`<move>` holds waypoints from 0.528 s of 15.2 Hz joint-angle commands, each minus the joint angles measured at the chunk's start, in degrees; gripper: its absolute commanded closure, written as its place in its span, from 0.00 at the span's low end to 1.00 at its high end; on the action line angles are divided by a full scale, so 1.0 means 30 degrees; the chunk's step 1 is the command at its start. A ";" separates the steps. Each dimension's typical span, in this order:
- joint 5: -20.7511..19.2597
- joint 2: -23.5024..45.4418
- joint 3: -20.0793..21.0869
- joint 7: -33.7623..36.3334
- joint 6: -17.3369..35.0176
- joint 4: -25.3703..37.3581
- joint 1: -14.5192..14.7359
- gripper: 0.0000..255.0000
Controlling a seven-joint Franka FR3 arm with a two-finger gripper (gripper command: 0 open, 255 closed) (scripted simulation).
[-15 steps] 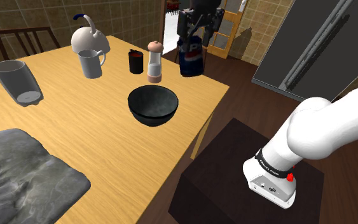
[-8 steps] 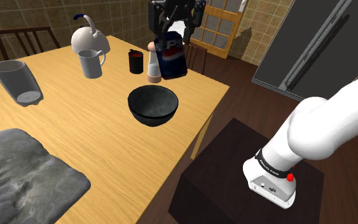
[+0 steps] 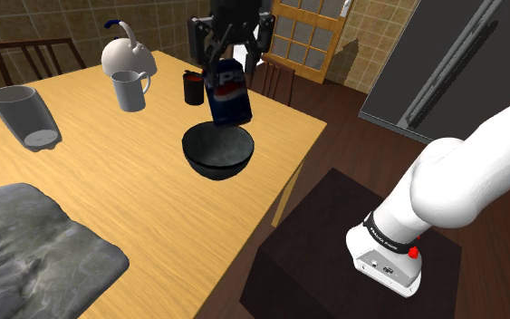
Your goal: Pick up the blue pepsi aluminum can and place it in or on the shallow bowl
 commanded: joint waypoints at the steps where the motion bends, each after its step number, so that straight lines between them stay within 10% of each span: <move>1: 0.0027 -0.0074 -0.0010 -0.0021 0.0571 -0.0618 0.0009 1.00; 8: 0.0131 -0.0257 0.0056 0.0038 0.2364 -0.2581 0.0085 1.00</move>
